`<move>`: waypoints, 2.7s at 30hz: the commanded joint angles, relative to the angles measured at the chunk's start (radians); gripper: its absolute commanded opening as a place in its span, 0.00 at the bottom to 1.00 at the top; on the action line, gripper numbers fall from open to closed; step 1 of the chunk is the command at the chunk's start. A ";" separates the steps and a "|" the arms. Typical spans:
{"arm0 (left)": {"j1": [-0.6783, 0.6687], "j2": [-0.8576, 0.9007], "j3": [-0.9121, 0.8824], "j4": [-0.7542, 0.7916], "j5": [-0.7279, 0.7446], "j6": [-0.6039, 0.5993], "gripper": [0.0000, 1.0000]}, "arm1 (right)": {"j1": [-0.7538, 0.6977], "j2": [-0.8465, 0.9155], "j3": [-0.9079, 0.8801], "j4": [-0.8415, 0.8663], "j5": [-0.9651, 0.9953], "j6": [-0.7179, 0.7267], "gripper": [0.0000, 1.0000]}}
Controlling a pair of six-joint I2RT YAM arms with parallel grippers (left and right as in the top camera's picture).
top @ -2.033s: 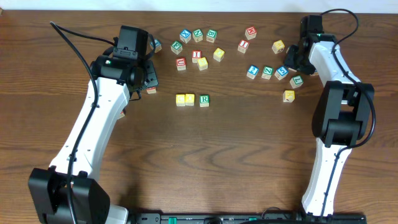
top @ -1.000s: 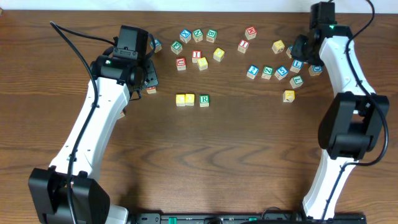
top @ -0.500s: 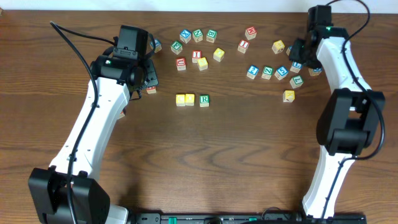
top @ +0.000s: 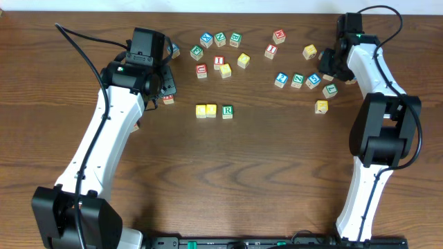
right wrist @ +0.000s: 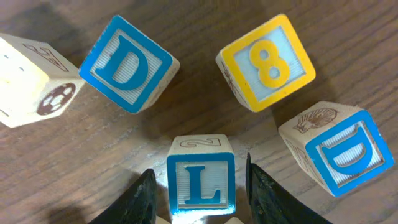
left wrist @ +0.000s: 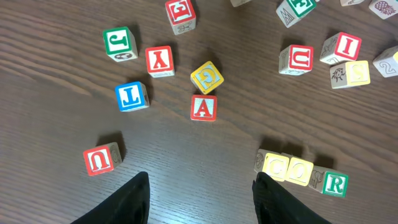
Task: Spell out CORL
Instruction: 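Lower and close the right gripper on the blue L block, then lift the L block and carry it toward the table center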
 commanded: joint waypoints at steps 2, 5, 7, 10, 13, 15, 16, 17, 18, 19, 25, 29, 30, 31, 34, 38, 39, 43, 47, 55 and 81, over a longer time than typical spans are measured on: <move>0.000 0.014 -0.006 0.001 -0.006 0.009 0.53 | 0.006 0.021 -0.001 0.005 0.001 0.011 0.41; 0.000 0.014 -0.006 0.001 -0.006 0.009 0.53 | 0.006 0.029 -0.001 0.008 0.001 0.012 0.41; 0.001 0.014 -0.006 0.001 -0.006 0.009 0.53 | 0.006 0.035 -0.001 0.011 0.001 0.012 0.40; 0.000 0.014 -0.006 0.001 -0.006 0.009 0.53 | 0.006 0.040 -0.001 0.011 0.001 0.012 0.39; 0.001 0.014 -0.006 0.001 -0.006 0.009 0.53 | 0.006 0.040 -0.001 0.016 0.001 0.011 0.39; 0.001 0.014 -0.006 0.001 -0.006 0.009 0.53 | 0.006 0.040 -0.001 0.019 0.001 0.011 0.39; 0.000 0.014 -0.006 0.001 -0.006 0.009 0.53 | 0.006 0.040 -0.002 0.021 0.002 0.011 0.39; 0.001 0.014 -0.006 0.001 -0.006 0.009 0.53 | 0.006 0.040 -0.004 0.023 0.001 0.012 0.38; 0.001 0.014 -0.006 0.001 -0.006 0.009 0.53 | 0.006 0.040 -0.008 0.027 0.001 0.012 0.38; 0.000 0.014 -0.006 0.001 -0.006 0.009 0.53 | 0.006 0.040 -0.008 0.029 0.001 0.012 0.38; 0.000 0.014 -0.006 0.001 -0.006 0.009 0.53 | 0.006 0.040 -0.012 0.029 0.001 0.012 0.33; 0.000 0.014 -0.006 0.001 -0.006 0.009 0.53 | 0.006 0.040 -0.012 0.033 0.000 0.011 0.33; 0.001 0.014 -0.006 0.002 -0.006 0.009 0.53 | 0.006 0.040 -0.011 0.033 0.000 0.012 0.32; 0.001 0.014 -0.006 0.002 -0.006 0.009 0.53 | 0.006 0.040 -0.010 0.033 0.000 0.011 0.32; 0.000 0.014 -0.006 0.001 -0.006 0.009 0.53 | 0.006 0.036 -0.009 0.032 0.000 0.011 0.29; 0.001 0.014 -0.006 0.001 -0.006 0.009 0.53 | 0.006 0.023 0.000 0.023 0.000 0.011 0.27; 0.001 0.014 -0.006 0.001 -0.006 0.009 0.53 | 0.006 0.015 0.001 0.021 0.000 0.011 0.27; 0.001 0.014 -0.006 0.001 -0.006 0.009 0.53 | 0.006 -0.020 0.001 0.011 0.001 0.000 0.26; 0.000 0.014 -0.006 0.001 -0.006 0.009 0.53 | 0.006 -0.047 0.001 0.006 0.001 0.000 0.26; 0.001 0.014 -0.006 0.001 -0.006 0.009 0.53 | 0.006 -0.081 0.001 -0.021 -0.005 0.000 0.25; 0.001 0.014 -0.006 0.000 -0.006 0.010 0.53 | 0.187 -0.166 0.001 -0.220 -0.304 -0.088 0.20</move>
